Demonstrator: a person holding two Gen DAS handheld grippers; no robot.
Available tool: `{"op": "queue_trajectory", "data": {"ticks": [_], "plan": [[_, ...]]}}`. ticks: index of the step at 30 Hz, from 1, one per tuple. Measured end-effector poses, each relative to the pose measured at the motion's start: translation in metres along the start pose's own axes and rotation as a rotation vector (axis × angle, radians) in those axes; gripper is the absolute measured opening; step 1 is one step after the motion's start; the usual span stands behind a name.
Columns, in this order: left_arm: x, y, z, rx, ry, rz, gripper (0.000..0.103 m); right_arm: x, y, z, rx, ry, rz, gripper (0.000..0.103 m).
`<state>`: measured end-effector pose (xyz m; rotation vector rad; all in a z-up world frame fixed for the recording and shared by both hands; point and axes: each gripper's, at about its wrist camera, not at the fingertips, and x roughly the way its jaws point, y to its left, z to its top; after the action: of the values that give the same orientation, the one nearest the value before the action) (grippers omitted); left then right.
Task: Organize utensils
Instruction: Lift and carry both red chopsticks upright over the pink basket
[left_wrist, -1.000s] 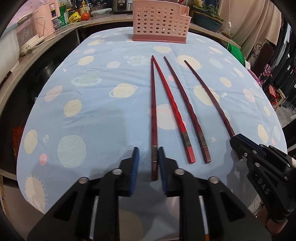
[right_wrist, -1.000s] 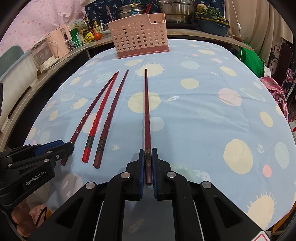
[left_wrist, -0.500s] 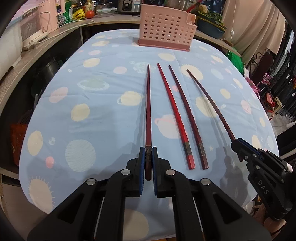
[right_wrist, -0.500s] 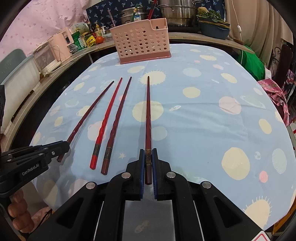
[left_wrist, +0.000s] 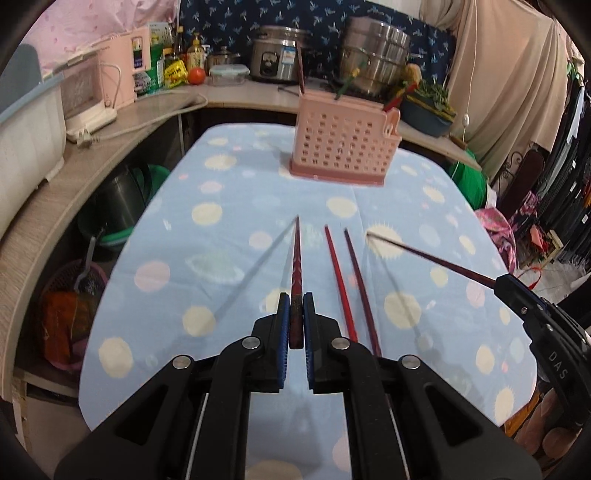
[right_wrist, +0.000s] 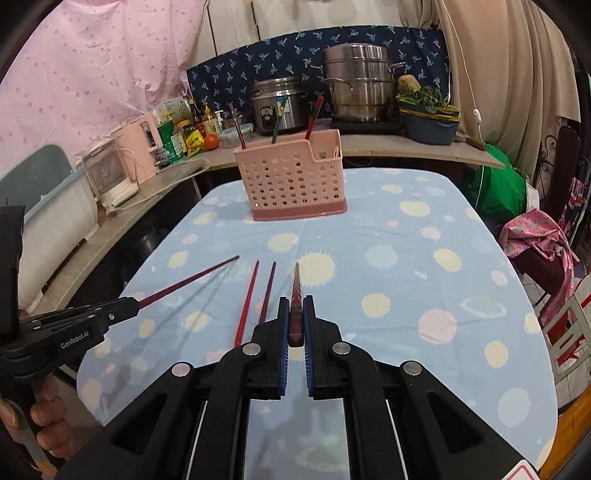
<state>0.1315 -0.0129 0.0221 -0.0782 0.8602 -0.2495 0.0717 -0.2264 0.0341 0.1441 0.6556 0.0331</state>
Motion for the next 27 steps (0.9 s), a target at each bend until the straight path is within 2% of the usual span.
{"op": "queue_trajectory", "data": {"ticks": [9, 20, 27], "plan": [[-0.004, 0.0, 0.058, -0.01, -0.089, 0.025, 0.007, 0.007, 0.003, 0.064, -0.007, -0.09, 0.036, 0.007], [0.006, 0.008, 0.123, -0.028, -0.143, 0.016, 0.007, 0.04, 0.003, 0.129, -0.019, -0.123, 0.052, 0.007], [0.006, 0.004, 0.164, -0.02, -0.172, -0.011, 0.007, 0.048, 0.002, 0.168, -0.011, -0.162, 0.075, 0.007]]}}
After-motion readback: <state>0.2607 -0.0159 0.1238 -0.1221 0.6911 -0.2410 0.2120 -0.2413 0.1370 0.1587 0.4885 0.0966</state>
